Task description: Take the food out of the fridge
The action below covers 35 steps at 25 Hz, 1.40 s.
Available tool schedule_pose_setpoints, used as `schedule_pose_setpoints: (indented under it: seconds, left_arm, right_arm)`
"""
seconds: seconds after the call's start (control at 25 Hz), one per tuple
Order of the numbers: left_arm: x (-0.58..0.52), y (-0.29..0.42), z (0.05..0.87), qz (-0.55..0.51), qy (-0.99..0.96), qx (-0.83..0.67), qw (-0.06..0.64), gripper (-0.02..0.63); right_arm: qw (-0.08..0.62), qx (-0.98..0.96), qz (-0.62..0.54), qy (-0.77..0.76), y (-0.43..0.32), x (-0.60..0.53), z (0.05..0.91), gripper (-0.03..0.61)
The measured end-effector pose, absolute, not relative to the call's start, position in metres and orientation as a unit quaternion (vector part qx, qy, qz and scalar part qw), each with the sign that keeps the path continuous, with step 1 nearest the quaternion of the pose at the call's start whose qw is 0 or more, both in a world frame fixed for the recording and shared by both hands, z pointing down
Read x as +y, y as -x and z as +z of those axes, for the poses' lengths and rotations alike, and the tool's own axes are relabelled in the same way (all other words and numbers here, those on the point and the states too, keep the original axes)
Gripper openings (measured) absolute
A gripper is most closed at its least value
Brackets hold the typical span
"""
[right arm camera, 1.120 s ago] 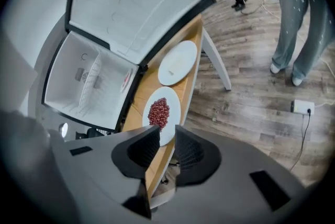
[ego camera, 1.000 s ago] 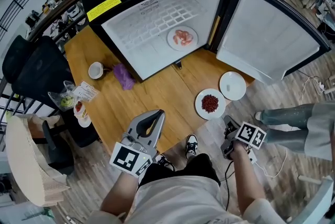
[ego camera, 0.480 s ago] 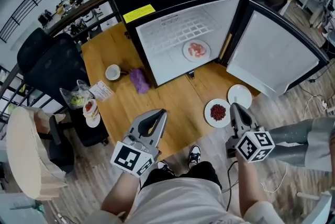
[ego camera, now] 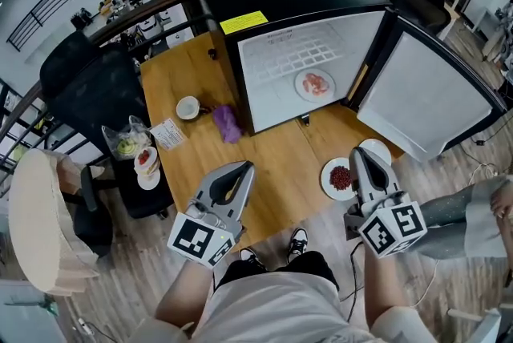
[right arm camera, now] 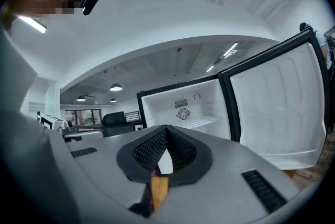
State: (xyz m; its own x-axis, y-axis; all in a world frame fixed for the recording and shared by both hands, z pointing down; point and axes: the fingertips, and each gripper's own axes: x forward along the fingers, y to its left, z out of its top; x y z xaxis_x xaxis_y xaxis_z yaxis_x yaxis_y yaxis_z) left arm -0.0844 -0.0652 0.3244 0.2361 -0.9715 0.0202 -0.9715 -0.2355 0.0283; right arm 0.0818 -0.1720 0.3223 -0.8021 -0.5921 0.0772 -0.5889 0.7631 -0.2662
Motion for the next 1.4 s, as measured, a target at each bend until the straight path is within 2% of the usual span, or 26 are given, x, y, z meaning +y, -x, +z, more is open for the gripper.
schedule_pose_setpoints:
  seconds: [0.68, 1.04, 1.16, 1.4]
  left_arm:
    - [-0.068, 0.088, 0.323, -0.008, -0.783, -0.622, 0.010, 0.008]
    - [-0.070, 0.095, 0.334, 0.001, -0.773, -0.634, 0.024, 0.008]
    - [-0.072, 0.097, 0.341, 0.005, -0.767, -0.640, 0.031, 0.007]
    - [-0.084, 0.104, 0.356, 0.013, -0.754, -0.656, 0.049, 0.008]
  right_arm:
    - [-0.003, 0.936, -0.161, 0.314, -0.075, -0.182, 0.335, 0.020]
    - [0.023, 0.896, -0.320, 0.308, -0.053, -0.246, 0.386, 0.028]
    - [0.023, 0.877, -0.365, 0.310, -0.041, -0.272, 0.408, 0.086]
    - [0.033, 0.841, -0.436, 0.319, -0.023, -0.318, 0.451, 0.109]
